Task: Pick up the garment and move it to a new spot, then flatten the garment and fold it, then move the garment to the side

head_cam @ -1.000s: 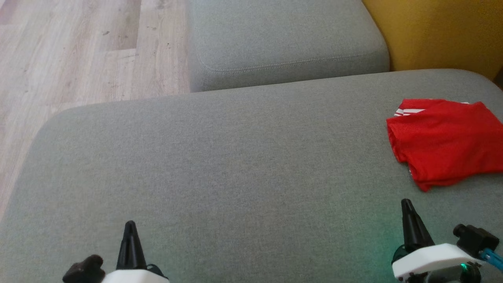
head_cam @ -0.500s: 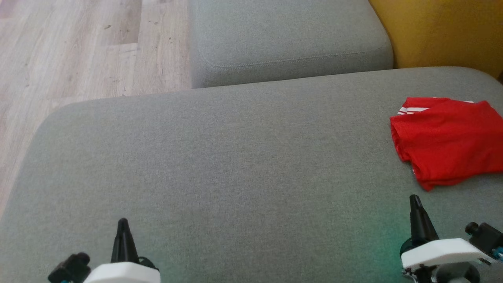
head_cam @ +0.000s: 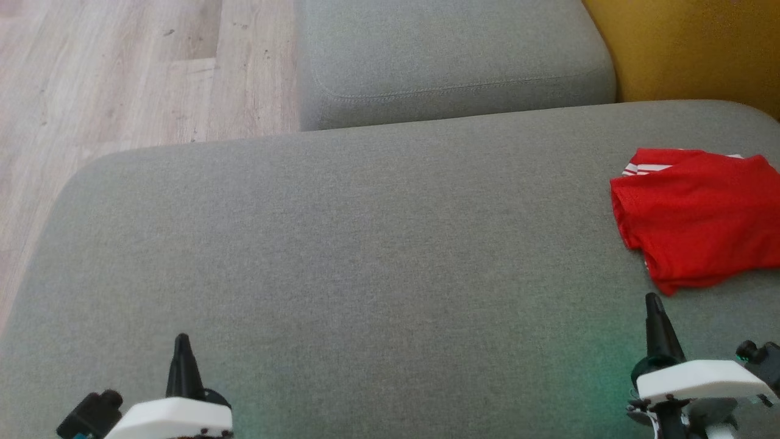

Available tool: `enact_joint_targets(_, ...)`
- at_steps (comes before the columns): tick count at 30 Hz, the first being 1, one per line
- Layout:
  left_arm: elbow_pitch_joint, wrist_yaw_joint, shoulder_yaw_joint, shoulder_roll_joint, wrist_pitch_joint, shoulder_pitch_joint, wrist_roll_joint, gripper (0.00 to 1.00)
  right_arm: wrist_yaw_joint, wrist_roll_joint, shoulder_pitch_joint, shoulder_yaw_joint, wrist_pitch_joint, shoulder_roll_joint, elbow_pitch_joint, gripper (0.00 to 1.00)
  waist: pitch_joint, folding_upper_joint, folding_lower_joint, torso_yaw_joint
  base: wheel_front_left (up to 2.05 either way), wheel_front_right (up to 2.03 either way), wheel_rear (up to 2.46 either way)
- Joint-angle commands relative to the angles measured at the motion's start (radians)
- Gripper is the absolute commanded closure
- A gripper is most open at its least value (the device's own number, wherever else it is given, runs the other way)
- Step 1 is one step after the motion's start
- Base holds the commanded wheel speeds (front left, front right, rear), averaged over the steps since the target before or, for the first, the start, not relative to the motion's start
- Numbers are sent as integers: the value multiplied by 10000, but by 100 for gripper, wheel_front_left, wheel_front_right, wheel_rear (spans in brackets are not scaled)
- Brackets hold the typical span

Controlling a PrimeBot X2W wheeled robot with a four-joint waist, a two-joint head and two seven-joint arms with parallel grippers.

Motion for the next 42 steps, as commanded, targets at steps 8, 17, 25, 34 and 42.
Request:
enact_joint_targets(8, -243, -260, 516, 35, 266, -769, -1080, 100, 39, 1100, -680, -170, 277, 50, -449, 100, 87, 0, 0, 53, 0, 0, 0)
enact_joint_targets(17, -221, -460, 742, 33, 531, -914, -2063, 100, 44, 2078, -787, -361, 537, 110, -516, 100, 174, 0, 0, 106, 0, 0, 0)
enact_joint_targets(25, -201, -639, 944, 31, 769, -1044, -2939, 100, 48, 2949, -882, -532, 769, 164, -575, 100, 252, 0, 0, 153, 0, 0, 0)
enact_joint_targets(34, -178, -840, 1172, 28, 1036, -1191, -3923, 100, 53, 3930, -989, -724, 1030, 224, -642, 100, 340, 0, 0, 206, 0, 0, 0)
enact_joint_targets(42, -158, -1018, 1376, 25, 1275, -1321, -4798, 100, 58, 4803, -1084, -893, 1262, 278, -701, 100, 418, 0, 0, 253, 0, 0, 0)
